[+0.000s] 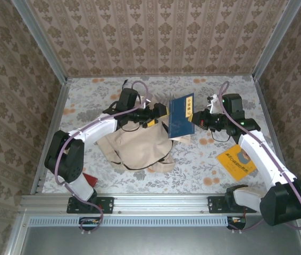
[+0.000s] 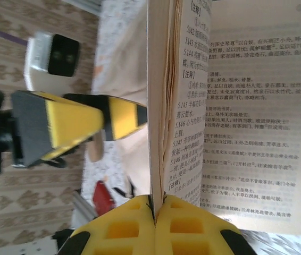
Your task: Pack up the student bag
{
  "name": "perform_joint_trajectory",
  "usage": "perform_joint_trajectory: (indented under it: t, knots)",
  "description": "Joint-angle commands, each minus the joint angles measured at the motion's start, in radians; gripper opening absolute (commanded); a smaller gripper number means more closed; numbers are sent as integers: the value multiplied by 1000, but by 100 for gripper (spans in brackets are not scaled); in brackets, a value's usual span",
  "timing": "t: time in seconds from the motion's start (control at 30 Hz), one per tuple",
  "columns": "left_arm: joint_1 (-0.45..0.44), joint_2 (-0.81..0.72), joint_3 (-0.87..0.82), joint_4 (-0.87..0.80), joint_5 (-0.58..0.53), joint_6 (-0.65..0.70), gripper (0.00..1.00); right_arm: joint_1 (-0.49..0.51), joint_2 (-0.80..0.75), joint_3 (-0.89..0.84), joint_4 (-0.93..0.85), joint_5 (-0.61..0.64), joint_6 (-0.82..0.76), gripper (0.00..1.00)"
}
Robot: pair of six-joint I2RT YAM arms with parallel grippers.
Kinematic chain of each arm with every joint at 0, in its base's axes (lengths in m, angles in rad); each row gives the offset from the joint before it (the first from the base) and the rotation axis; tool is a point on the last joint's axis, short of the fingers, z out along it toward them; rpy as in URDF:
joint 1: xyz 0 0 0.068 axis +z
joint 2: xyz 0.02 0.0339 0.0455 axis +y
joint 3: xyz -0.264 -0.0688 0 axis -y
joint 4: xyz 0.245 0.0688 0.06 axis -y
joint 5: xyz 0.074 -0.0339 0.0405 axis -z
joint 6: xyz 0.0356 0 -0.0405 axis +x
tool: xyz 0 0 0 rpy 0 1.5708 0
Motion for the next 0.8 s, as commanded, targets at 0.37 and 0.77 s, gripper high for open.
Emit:
perform_joint_trajectory:
  t: [0.37, 0.77]
  knots:
    - [-3, 28, -17, 352, 182, -162, 94, 7, 8, -1, 199, -226, 99, 0]
    - [6, 18, -11, 378, 175, -177, 41, -21, 20, 10, 124, -192, 57, 0]
